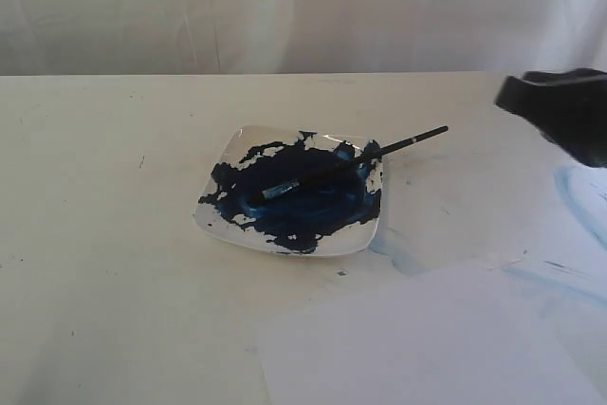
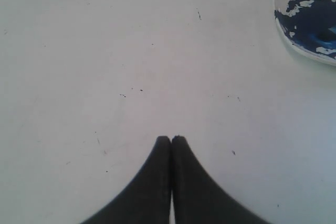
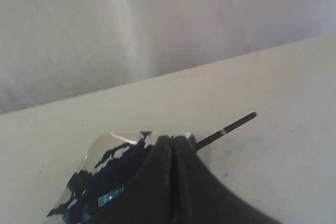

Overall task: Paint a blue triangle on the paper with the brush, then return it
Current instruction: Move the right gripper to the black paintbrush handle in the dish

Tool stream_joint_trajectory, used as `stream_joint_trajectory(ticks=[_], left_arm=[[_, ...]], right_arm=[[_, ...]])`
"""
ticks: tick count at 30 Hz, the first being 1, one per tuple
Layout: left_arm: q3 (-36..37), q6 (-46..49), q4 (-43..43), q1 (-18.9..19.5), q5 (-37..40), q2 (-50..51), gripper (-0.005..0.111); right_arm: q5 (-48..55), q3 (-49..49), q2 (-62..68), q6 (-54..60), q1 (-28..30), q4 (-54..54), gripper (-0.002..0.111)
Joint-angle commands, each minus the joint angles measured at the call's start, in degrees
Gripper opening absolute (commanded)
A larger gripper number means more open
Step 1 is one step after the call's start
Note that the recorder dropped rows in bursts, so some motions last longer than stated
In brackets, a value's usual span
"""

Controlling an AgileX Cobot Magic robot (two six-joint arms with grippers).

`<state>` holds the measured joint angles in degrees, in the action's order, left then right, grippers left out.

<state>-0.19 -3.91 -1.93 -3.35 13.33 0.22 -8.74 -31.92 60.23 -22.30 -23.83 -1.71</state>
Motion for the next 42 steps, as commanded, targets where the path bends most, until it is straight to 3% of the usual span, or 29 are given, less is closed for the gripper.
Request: stream_joint_trajectory(ticks=[1,5,7,9,11,13,24,31,34,42], left_arm=[[0.19,-0.07,-0.18,-0.24,0.07,-0.22,0.0],[0.19,-0.07,-0.18,-0.24,0.07,-0.22,0.0],[0.19,-0.07,-0.18,-0.24,0.07,-0.22,0.0],[0.19,-0.07,-0.18,-0.24,0.07,-0.22,0.0],[0.19,-0.07,-0.18,-0.24,0.07,-0.22,0.0],[0.19,-0.07,-0.18,-0.24,0.07,-0.22,0.0],[0.19,-0.07,-0.18,-0.24,0.07,-0.22,0.0],[0.19,-0.07,-0.18,-0.24,0.07,-0.22,0.0],[0.19,-0.07,-0.18,-0.24,0.07,-0.22,0.0],[0.19,-0.07,-0.18,-0.24,0.07,-0.22,0.0]], right_arm=[[7.67,-11.94,13.47,0.0,-3.27,-1.44,0.0],[24.14,-24.85,22.35,14.21,-4.17,-3.35,0.0],[29.08,-28.39,23.3,14.43,-4.17,-10.2,0.0],[34.57,-30.22,23.3,4.92,-4.17,-24.99,0.0],[45.89,-31.1,23.3,-16.78,-4.17,-41.58,0.0],[50.96,-31.44,23.3,-26.06,-4.17,-43.07,0.0],[32.96,-31.44,30.18,-16.72,-1.9,-1.13,0.0],[21.12,-31.44,36.32,-19.28,-1.12,19.8,0.0],[15.63,-31.44,38.29,-19.68,-1.12,25.21,0.0],[5.12,-31.44,43.53,-19.72,-1.12,26.58,0.0]])
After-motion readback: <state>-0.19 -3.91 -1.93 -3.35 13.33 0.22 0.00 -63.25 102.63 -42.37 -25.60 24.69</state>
